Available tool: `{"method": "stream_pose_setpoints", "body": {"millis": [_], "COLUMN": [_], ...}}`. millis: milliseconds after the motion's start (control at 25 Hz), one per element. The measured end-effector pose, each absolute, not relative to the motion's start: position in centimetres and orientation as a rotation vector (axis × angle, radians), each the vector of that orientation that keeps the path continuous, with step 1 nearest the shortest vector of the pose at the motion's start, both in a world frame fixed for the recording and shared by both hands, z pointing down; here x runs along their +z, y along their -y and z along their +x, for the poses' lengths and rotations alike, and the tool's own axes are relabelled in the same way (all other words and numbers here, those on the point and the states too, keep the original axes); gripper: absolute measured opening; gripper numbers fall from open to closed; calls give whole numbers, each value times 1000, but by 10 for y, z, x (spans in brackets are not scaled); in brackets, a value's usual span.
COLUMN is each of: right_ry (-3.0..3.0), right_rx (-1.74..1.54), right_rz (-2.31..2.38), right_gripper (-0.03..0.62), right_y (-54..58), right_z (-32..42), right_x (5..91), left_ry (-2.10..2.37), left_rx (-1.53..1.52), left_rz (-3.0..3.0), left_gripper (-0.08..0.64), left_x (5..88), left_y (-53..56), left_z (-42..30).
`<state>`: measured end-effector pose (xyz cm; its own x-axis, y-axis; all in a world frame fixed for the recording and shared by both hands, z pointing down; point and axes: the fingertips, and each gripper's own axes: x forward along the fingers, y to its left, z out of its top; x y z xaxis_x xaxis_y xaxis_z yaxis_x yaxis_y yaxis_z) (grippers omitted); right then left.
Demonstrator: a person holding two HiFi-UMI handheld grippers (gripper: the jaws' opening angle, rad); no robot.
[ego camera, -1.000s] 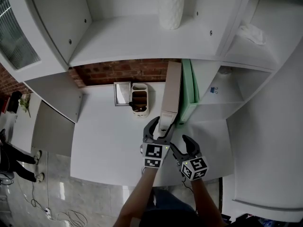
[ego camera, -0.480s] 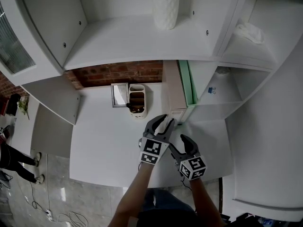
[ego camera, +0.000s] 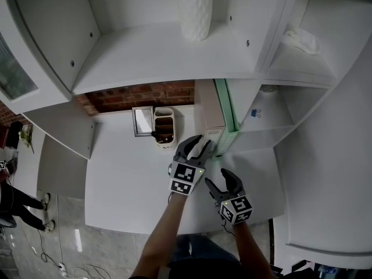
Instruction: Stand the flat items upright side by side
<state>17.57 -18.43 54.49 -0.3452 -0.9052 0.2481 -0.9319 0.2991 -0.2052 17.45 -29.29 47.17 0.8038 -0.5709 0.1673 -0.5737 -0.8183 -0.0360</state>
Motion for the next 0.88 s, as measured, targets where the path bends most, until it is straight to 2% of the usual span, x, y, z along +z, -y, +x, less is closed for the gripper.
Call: {"method": "stream_pose_setpoints", "body": {"millis": [320,560,880], "right_ry": [2456,2467,2531], "right_rx": [470,409,264], "right_rz": [1773,1805,1835], "right_gripper": [284,284,208], "right_y": [181,179,179], "right_z": [178,174,150], "right_x": [539,521,482], "left_ry": [928,977,1178], "left_rx": [249,240,146], "left_rz": [2975,2943,2872], "left_gripper": [120,118,40], "left_x": [470,467,444], "left_y": [289,269,244], "left_z": [168,127,44]}}
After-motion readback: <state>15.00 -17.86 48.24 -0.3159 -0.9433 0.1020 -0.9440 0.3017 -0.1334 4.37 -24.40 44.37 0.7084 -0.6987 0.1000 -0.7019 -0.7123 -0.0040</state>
